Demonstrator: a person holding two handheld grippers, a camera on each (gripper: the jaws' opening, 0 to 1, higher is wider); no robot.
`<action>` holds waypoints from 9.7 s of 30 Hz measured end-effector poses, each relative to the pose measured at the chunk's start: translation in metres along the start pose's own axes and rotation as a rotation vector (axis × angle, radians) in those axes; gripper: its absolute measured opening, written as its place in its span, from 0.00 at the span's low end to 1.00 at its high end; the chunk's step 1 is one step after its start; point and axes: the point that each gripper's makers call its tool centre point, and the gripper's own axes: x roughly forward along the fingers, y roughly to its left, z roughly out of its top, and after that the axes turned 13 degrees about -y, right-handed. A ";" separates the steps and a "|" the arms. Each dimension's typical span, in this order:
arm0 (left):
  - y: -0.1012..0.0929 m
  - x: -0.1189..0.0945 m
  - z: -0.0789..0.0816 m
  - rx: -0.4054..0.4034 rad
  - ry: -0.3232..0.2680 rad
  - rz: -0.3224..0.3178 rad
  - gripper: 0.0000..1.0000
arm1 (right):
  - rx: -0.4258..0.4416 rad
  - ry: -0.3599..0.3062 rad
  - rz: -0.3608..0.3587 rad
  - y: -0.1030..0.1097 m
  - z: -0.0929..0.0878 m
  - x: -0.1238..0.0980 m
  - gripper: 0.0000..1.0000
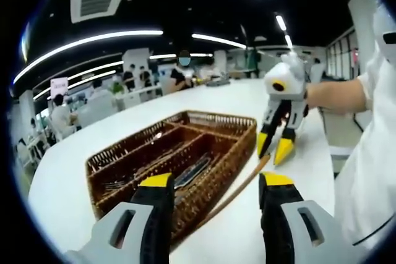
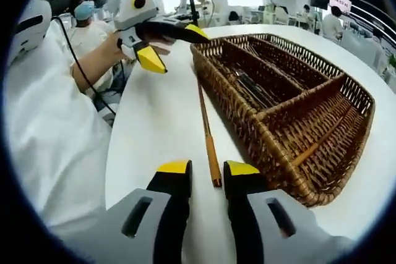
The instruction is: Arrange the knives, forks, and spoons in their matching storage slots by inserting each utensil handle-first until every utensil is classified and aligned in the correct compartment
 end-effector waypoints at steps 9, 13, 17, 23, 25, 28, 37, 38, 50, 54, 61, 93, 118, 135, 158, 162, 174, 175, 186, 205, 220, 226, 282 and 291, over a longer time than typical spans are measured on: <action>0.001 -0.001 -0.001 0.001 0.005 0.003 0.55 | -0.036 0.063 0.038 0.001 0.003 0.011 0.19; 0.002 -0.002 0.000 0.002 0.004 0.006 0.55 | -0.031 0.089 0.044 0.001 0.002 0.013 0.17; 0.002 -0.002 0.000 0.002 0.005 0.007 0.55 | -0.040 0.111 0.048 -0.002 0.002 0.013 0.16; 0.000 -0.002 -0.002 -0.001 0.008 0.007 0.55 | -0.062 0.165 0.058 -0.003 0.000 0.015 0.14; 0.001 -0.002 -0.001 -0.002 0.007 0.008 0.55 | -0.064 0.175 0.062 -0.003 0.000 0.015 0.13; 0.001 -0.002 -0.001 0.000 0.007 0.008 0.55 | -0.069 0.197 0.060 -0.005 0.000 0.015 0.11; 0.001 -0.002 -0.004 -0.004 0.011 0.005 0.57 | -0.127 0.242 0.068 -0.006 -0.002 0.015 0.07; 0.001 -0.002 -0.004 -0.005 0.012 0.005 0.57 | -0.133 0.248 0.069 -0.005 -0.002 0.015 0.07; -0.001 -0.002 -0.007 -0.017 0.015 -0.002 0.57 | -0.176 0.293 0.090 -0.002 -0.003 0.015 0.06; -0.001 -0.002 -0.008 -0.020 0.015 -0.001 0.57 | -0.183 0.297 0.085 -0.004 -0.003 0.014 0.06; -0.002 -0.002 -0.007 -0.025 0.012 -0.006 0.57 | -0.165 0.297 0.098 -0.002 -0.004 0.011 0.06; -0.018 0.001 -0.013 -0.054 0.033 -0.069 0.47 | 0.009 0.189 0.174 0.011 0.003 0.014 0.05; -0.037 0.003 -0.016 -0.122 0.041 -0.148 0.35 | 0.214 0.041 0.244 0.025 0.008 0.019 0.05; -0.056 0.002 -0.021 -0.176 0.057 -0.226 0.26 | 0.295 -0.047 0.279 0.029 0.015 0.019 0.05; -0.065 0.013 -0.030 -0.352 0.020 -0.214 0.20 | 0.336 -0.135 0.308 0.036 0.029 0.015 0.05; -0.061 0.014 -0.029 -0.396 0.002 -0.201 0.20 | 0.336 -0.144 0.311 0.037 0.030 0.014 0.05; -0.059 0.016 -0.027 -0.494 -0.032 -0.179 0.19 | 0.343 -0.160 0.325 0.040 0.032 0.013 0.05; -0.059 0.016 -0.026 -0.498 -0.033 -0.178 0.18 | 0.343 -0.162 0.325 0.040 0.032 0.013 0.05; -0.056 0.015 -0.022 -0.582 -0.068 -0.173 0.15 | 0.360 -0.195 0.338 0.044 0.035 0.014 0.05; -0.059 0.018 -0.017 -0.696 -0.120 -0.180 0.10 | 0.366 -0.239 0.348 0.047 0.038 0.013 0.05; -0.059 0.019 -0.011 -0.768 -0.152 -0.191 0.07 | 0.375 -0.250 0.359 0.051 0.038 0.013 0.05; -0.060 0.020 -0.007 -0.786 -0.163 -0.202 0.06 | 0.376 -0.251 0.368 0.054 0.039 0.014 0.05; -0.071 0.023 0.006 -0.754 -0.166 -0.263 0.04 | 0.403 -0.282 0.434 0.065 0.038 0.020 0.13; -0.072 0.024 0.007 -0.752 -0.163 -0.272 0.04 | 0.394 -0.273 0.438 0.065 0.035 0.020 0.14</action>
